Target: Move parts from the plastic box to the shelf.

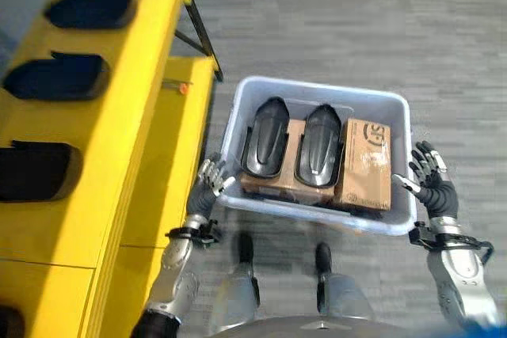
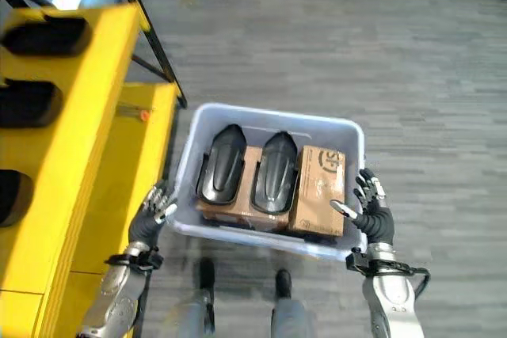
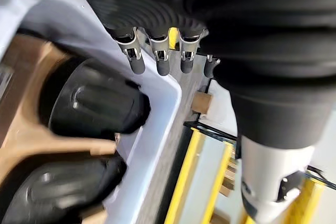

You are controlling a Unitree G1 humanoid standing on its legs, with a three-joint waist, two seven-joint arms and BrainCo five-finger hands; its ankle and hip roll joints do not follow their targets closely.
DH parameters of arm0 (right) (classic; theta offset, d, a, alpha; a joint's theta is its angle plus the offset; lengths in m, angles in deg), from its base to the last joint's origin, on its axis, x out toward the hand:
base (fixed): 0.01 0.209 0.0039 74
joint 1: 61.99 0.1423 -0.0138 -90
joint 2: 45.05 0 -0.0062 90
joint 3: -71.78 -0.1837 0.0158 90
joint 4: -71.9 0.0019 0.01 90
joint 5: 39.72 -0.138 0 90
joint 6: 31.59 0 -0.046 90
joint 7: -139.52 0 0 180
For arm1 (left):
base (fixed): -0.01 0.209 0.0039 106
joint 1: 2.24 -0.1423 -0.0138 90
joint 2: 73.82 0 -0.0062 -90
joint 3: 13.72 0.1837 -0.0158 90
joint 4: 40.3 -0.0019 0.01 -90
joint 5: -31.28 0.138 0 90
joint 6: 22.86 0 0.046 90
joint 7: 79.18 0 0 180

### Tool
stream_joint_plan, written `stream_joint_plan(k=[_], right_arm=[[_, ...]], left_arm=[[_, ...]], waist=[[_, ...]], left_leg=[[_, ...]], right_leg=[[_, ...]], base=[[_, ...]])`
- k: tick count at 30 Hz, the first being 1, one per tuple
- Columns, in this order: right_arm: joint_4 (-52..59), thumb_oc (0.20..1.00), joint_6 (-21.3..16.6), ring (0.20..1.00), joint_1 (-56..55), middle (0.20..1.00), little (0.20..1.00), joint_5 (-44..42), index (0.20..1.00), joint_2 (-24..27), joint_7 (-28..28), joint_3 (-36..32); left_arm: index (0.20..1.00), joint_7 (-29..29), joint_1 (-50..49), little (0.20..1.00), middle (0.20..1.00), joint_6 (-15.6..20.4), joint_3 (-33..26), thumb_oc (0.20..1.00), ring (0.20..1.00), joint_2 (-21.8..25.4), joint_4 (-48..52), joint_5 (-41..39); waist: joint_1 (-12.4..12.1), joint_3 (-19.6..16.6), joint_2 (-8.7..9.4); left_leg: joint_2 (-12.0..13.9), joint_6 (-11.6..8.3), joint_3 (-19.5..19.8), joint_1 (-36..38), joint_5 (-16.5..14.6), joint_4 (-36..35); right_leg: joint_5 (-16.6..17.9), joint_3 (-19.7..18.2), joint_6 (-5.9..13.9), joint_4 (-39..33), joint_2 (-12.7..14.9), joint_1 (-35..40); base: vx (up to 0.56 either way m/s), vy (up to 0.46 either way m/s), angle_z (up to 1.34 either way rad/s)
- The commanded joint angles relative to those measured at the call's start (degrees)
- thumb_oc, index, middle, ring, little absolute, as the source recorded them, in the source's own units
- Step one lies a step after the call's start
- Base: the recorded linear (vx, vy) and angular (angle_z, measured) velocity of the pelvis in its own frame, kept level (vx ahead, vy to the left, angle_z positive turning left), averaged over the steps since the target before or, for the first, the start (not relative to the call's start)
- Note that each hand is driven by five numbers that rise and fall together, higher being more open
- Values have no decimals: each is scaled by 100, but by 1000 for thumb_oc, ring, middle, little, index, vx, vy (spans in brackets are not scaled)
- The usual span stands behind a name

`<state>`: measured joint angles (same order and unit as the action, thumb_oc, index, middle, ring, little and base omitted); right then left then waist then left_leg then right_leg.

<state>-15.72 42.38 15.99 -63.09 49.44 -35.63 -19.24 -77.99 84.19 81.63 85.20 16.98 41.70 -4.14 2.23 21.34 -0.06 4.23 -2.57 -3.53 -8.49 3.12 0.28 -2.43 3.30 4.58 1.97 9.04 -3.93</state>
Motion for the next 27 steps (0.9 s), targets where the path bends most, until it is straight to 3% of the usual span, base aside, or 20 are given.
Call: stream_joint_plan(k=[1, 13, 27], right_arm=[[202, 1000, -256, 1000, 263, 1000, 1000, 67, 1000, 166, -17, -265], [328, 1000, -227, 1000, 156, 1000, 1000, -99, 1000, 57, -38, -214], [-526, 1000, -207, 1000, 1173, 1000, 1000, -499, 1000, -114, 301, 569]], left_arm=[[1000, -143, -405, 1000, 1000, 387, -209, 1000, 1000, 81, 431, -9], [1000, -253, -356, 1000, 1000, 312, -203, 1000, 1000, 172, 540, 57], [1000, -579, 572, 1000, 1000, 387, 341, 1000, 1000, 210, 431, 189]], waist=[[-239, -387, 93], [-312, -277, 402], [-428, 204, 396]], left_leg=[[544, -262, 125, -212, -233, 848], [522, -241, 254, -541, -197, 865], [383, -207, 372, -1145, -170, 1057]], right_leg=[[305, -81, 524, 242, 706, -63], [439, 152, 568, 171, 767, -200], [664, 317, 606, 159, 838, -597]], base=[[-6, 92, 11], [0, 1, 7], [-41, 11, 9]])
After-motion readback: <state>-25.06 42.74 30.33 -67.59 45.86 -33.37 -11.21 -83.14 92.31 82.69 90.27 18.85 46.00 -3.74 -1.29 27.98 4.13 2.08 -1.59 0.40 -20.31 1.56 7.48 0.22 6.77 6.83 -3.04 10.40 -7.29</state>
